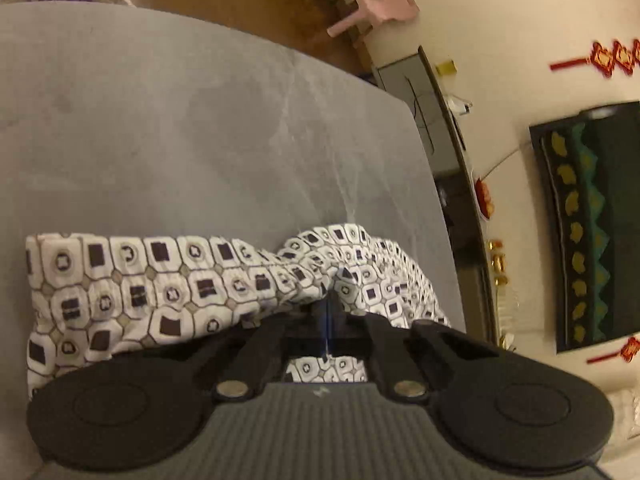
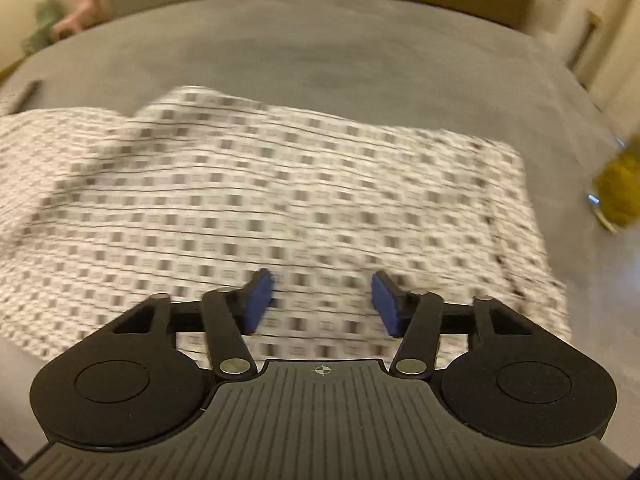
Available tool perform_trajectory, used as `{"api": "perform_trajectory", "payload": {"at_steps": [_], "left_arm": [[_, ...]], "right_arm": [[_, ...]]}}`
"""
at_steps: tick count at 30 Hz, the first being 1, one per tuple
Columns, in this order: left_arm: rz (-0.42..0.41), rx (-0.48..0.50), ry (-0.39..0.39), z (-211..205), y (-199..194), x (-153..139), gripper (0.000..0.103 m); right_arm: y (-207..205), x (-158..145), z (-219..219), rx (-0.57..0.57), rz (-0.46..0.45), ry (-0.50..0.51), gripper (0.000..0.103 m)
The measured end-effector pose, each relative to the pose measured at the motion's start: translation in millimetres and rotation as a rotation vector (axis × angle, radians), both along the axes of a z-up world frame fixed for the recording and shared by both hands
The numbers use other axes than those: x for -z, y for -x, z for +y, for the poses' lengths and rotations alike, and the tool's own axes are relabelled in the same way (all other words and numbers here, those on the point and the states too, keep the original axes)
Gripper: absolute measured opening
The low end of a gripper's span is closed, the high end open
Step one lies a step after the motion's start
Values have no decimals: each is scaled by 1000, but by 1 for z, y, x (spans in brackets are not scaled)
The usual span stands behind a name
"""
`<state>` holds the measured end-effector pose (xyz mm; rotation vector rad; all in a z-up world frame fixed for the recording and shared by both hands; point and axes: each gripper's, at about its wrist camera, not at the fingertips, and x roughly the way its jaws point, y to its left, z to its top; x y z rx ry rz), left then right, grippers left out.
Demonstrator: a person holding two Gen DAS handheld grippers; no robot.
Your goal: Fold clothes
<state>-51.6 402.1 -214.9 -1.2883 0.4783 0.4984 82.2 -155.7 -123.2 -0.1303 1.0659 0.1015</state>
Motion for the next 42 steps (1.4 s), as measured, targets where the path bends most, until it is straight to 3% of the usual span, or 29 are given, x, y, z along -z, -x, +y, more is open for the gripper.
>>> {"api": "perform_trajectory", "payload": {"at_steps": [1, 3, 6, 11, 14, 19, 24, 25, 26, 27, 28, 32, 34, 36, 38, 42], "left_arm": [[16, 3, -21, -2, -2, -4, 4], [90, 54, -142, -18, -13, -21, 7], [146, 113, -245, -35, -19, -38, 11], [127, 117, -215, -34, -14, -41, 11], [125, 127, -218, -28, -14, -40, 11], [110, 133, -196, -16, -19, -34, 11], [87, 144, -170, -8, -23, -30, 10], [82, 144, -160, -7, -23, -29, 10], [77, 145, -151, -5, -22, -28, 11], [72, 145, -141, -3, -22, -28, 11], [68, 139, -132, -1, -21, -27, 11], [-20, 18, -127, 11, 2, -37, 12], [-68, -17, -122, 17, 11, -40, 19], [-111, -17, -90, 20, 16, -38, 24], [-151, -6, -52, 22, 19, -35, 28], [-170, 68, -38, 20, 9, -31, 45]], "right_arm": [[-4, 0, 4, -6, 5, 53, 52], [-11, -7, 22, -34, -5, 157, 47], [-21, -40, 82, -141, -81, 106, 47], [-47, -84, 255, -459, -178, -64, 61], [-76, -78, 349, -559, -168, -141, 67], [-133, -45, 452, -515, -92, -272, 71], [-171, -4, 496, -429, 3, -291, 73], [-175, 1, 503, -419, 22, -293, 63], [-177, 4, 508, -420, 40, -307, 30], [-177, 4, 513, -435, 51, -340, 6], [-171, -1, 516, -458, 36, -375, 0], [-104, -45, 538, -662, -112, -513, 0], [-57, -55, 551, -860, -128, -537, 0], [-27, -50, 561, -981, -90, -488, 1], [-14, -39, 559, -968, -102, -423, 36], [-17, -22, 514, -781, -70, -439, 37]]}}
